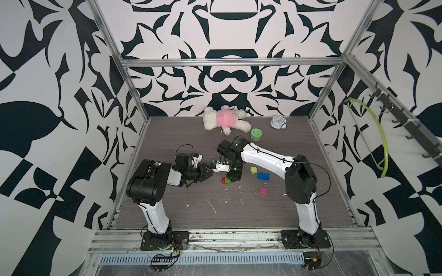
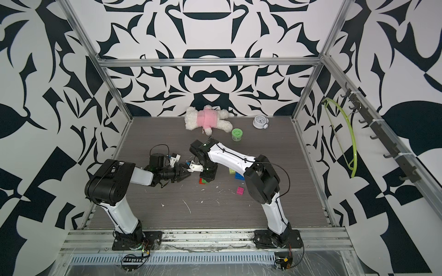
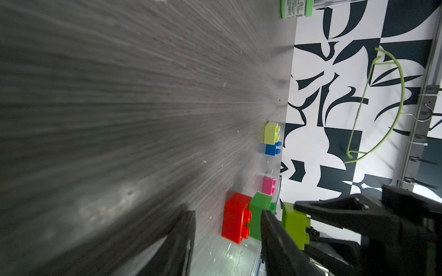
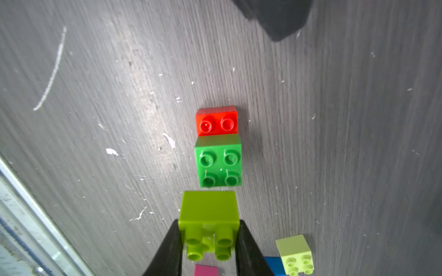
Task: Assemble the letter y with lego
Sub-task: Pick up the lego brick from the center of the board, then assemble the lego brick with the lego brick.
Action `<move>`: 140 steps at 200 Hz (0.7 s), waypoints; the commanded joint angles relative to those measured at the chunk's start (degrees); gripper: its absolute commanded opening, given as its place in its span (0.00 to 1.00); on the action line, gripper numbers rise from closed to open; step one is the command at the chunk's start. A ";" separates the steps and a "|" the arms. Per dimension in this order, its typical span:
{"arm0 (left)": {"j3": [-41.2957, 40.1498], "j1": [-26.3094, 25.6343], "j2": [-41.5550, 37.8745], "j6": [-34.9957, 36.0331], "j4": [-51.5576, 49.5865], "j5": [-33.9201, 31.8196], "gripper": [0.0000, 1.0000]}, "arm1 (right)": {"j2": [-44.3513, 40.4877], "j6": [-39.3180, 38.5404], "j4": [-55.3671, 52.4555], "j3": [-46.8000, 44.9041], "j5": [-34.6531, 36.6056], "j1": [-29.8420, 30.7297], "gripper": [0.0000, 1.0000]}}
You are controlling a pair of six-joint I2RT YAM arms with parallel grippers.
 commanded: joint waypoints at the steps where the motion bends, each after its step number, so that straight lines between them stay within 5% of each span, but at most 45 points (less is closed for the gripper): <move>1: -1.63 -0.54 2.65 1.16 -1.81 -1.16 0.50 | 0.09 -2.66 -2.18 3.26 1.15 0.75 0.16; 140: -2.03 -6.41 4.03 4.49 -0.57 -0.37 0.55 | -0.77 -6.10 -0.92 2.48 0.44 0.76 0.17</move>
